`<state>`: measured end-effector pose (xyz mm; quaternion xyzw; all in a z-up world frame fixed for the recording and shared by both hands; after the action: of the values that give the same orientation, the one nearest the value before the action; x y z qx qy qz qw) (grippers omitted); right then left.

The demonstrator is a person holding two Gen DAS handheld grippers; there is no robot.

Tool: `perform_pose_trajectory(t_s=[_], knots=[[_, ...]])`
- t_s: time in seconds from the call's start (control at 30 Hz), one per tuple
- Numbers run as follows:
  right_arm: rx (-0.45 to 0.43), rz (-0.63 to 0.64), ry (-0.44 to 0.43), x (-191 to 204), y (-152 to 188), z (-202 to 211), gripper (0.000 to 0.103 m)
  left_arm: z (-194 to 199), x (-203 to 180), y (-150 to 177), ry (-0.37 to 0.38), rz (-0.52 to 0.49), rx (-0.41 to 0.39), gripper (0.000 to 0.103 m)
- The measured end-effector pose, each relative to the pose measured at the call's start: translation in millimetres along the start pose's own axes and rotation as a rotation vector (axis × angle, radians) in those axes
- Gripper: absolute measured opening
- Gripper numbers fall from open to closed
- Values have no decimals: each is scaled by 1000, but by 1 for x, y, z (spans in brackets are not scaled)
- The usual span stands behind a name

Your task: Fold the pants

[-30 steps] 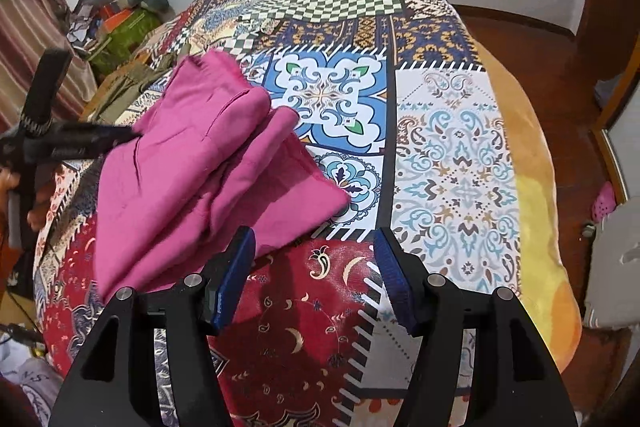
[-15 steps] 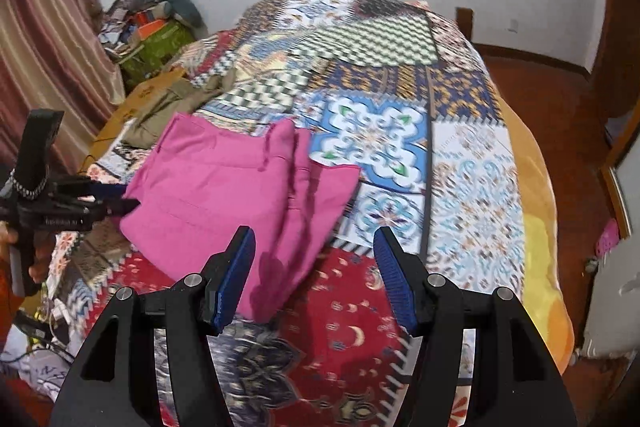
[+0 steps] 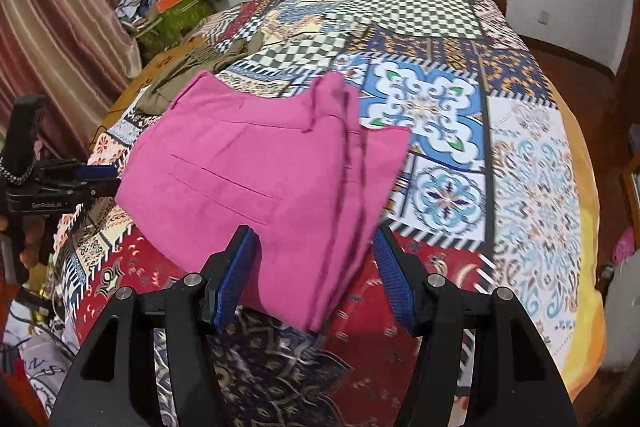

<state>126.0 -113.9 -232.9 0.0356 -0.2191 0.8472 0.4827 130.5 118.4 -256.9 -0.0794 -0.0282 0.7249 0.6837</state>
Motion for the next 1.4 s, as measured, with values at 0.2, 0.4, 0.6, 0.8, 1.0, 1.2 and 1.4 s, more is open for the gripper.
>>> perform_pose_trajectory(t_s=[0.2,0.4,0.6,0.8,1.0,1.2,1.4], knots=[[-3,-51,81,-22,9,18,57,17,10,-8,-6,17,-45,50],[-66,-75,71,-26,-4,30,57,40,-9,-34,27,-39,-131,50],[-95,-13,52,-5,-29,18,57,37,-37,-68,35,-124,-163,50],[-82,10,30,0,-47,-3,50,12,-51,-96,55,-161,-135,50],[-48,27,-11,-2,-54,-19,31,-11,-50,-110,81,-135,-116,34],[-88,62,7,0,-53,-13,20,-15,-51,-106,89,-145,-129,24],[-91,85,69,2,-54,-18,17,-4,-55,-111,124,-130,-165,20]])
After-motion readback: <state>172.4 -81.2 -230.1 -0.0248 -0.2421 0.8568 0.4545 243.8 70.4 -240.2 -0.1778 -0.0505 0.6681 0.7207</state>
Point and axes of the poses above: each gripper's, at about its wrist camera, not at the fingertips, and z roughly against the way its jaws point, x to its left, y to its underside, the point moved 1 cm from there along -z, roughly the way its jaws point, and after that the axes turned 14 degrees about x, right-handed, at the moved point
